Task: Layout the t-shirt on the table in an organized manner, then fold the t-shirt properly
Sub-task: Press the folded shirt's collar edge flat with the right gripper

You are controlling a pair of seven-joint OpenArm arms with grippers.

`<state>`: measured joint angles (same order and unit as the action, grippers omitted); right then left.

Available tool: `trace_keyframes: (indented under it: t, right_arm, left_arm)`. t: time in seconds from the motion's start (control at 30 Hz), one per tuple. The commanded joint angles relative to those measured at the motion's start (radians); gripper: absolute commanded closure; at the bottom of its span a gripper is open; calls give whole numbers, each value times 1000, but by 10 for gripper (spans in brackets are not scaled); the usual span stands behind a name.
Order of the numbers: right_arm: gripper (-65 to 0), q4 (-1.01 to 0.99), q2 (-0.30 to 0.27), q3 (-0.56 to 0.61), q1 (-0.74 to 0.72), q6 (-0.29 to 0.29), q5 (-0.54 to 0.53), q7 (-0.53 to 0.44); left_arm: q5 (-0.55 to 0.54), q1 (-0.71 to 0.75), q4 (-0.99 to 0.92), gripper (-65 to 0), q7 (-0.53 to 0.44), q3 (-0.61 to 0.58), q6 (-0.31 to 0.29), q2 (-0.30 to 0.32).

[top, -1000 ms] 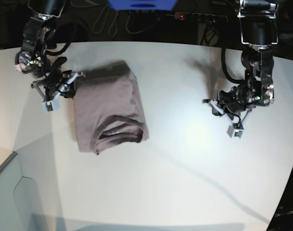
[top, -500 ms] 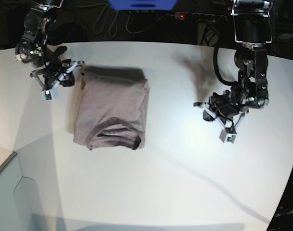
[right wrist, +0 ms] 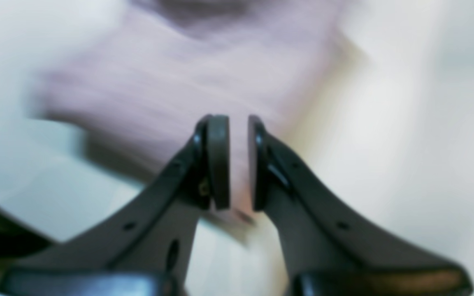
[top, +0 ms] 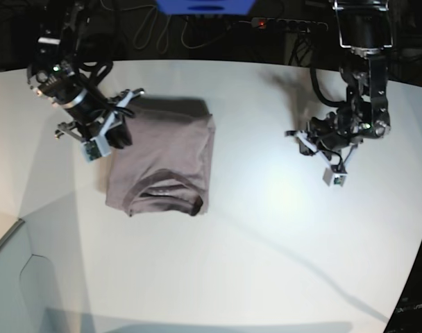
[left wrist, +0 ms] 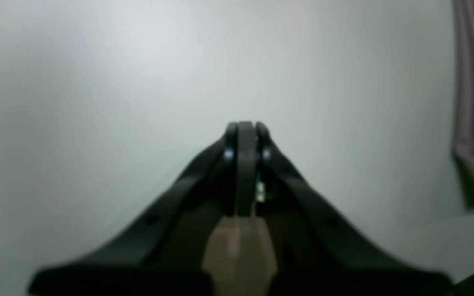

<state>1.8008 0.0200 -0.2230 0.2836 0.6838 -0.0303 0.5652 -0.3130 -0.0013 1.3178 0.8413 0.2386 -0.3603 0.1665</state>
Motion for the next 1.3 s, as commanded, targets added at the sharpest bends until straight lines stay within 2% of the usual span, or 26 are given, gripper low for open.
trace_keyframes:
  t: [0.0, 0.2, 0.33, 0.63, 0.8, 0.97, 1.27]
  right_arm:
    - [-69, 18, -1, 30, 4, 14, -7, -17]
    - [-69, 12, -1, 188, 1, 14, -6, -17]
    - [-69, -16, -1, 234, -13, 14, -6, -23]
    - [-69, -161, -5, 239, -90, 14, -6, -24]
    - [-69, -243, -35, 238, -93, 14, -4, -27]
    - [-69, -275, -61, 236, -90, 14, -4, -75]
    - [-69, -264, -64, 236, -77, 14, -4, -72]
  left_arm:
    - [-7, -12, 18, 0, -17, 17, -1, 11]
    - [-13, 21, 19, 0, -17, 58, -1, 48]
    - [-13, 33, 21, 0, -17, 58, -1, 58]
    - [-13, 51, 21, 0, -17, 58, -1, 58]
    - [-13, 51, 21, 0, -17, 58, -1, 58]
    - [-13, 51, 21, 0, -17, 58, -1, 58]
    - [-13, 51, 19, 0, -17, 58, -1, 58]
